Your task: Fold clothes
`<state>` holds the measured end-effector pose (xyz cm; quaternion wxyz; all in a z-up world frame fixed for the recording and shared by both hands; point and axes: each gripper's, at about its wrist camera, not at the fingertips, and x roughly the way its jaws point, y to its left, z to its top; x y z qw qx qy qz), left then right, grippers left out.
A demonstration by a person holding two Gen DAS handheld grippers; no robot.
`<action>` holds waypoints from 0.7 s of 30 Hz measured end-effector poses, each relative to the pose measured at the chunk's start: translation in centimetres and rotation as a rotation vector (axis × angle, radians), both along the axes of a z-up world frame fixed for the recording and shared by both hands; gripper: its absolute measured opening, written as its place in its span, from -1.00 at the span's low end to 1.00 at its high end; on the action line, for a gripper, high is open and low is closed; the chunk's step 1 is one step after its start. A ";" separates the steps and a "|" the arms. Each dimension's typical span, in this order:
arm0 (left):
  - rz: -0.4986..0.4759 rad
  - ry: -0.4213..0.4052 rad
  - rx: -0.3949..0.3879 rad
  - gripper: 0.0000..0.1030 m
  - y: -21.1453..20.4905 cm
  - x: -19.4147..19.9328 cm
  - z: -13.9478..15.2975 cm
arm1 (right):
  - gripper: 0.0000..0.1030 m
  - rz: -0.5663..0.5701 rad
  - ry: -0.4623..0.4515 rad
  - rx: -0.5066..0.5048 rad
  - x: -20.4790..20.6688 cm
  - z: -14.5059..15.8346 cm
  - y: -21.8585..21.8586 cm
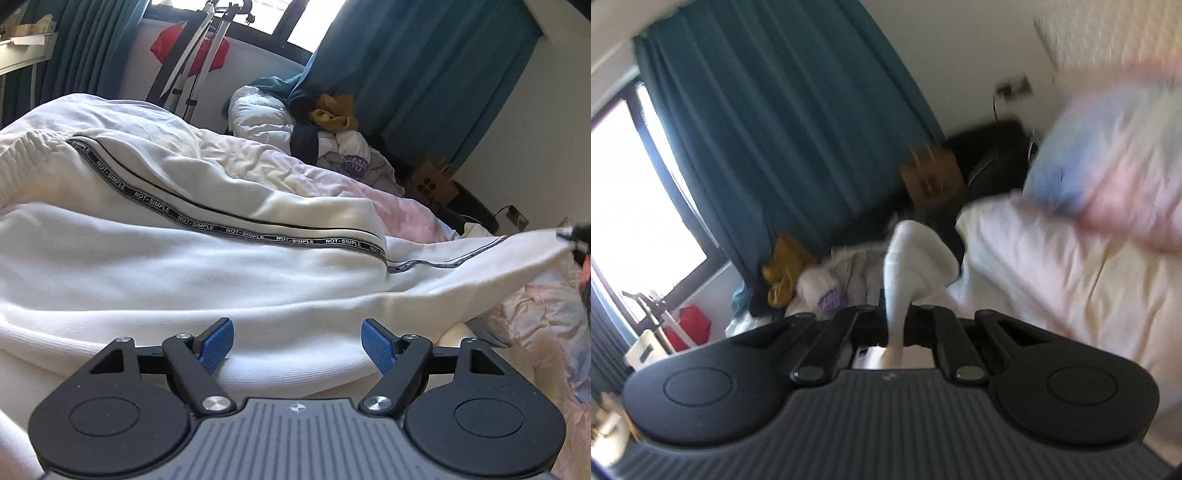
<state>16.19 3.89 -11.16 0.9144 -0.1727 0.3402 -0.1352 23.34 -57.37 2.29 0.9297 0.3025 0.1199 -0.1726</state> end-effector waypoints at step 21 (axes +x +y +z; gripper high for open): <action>0.095 0.054 0.056 0.52 1.7 -1.4 2.1 | -0.68 -0.045 0.395 0.160 -11.9 -12.3 -4.6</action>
